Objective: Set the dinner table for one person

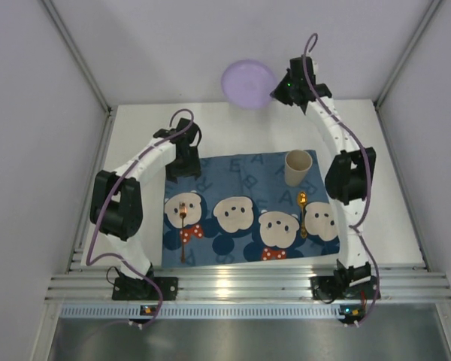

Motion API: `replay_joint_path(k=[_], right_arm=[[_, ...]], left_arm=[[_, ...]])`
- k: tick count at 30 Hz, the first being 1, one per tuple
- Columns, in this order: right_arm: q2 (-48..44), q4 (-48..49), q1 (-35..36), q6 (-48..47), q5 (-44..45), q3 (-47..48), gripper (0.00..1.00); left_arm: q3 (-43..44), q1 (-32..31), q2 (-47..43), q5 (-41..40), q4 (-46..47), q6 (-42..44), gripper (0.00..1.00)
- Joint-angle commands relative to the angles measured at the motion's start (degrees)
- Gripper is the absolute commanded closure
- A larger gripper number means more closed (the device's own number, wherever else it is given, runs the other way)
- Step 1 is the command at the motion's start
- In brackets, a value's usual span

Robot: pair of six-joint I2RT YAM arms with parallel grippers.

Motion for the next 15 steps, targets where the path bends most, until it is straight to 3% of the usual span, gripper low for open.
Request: replay_joint_path(k=[1,8,15], right_arm=[[-12.76,-0.28,4.57,-1.82,-2.18,-3.63,1.00],[-30.49,-5.82,11.50,-3.92,1.24,-27.19,1.00],[-44.67,-9.16,18.10,-4.37,7.39,-51.09,1.00]], left_arm=[[1.00,0.60,-0.19,-0.03,1.89,2.36,0.31],[-4.27,4.56,-4.04,-0.11,4.44,4.99,0.30],[-12.62,15.18,-6.86,-2.48,5.41,4.47,0.29]])
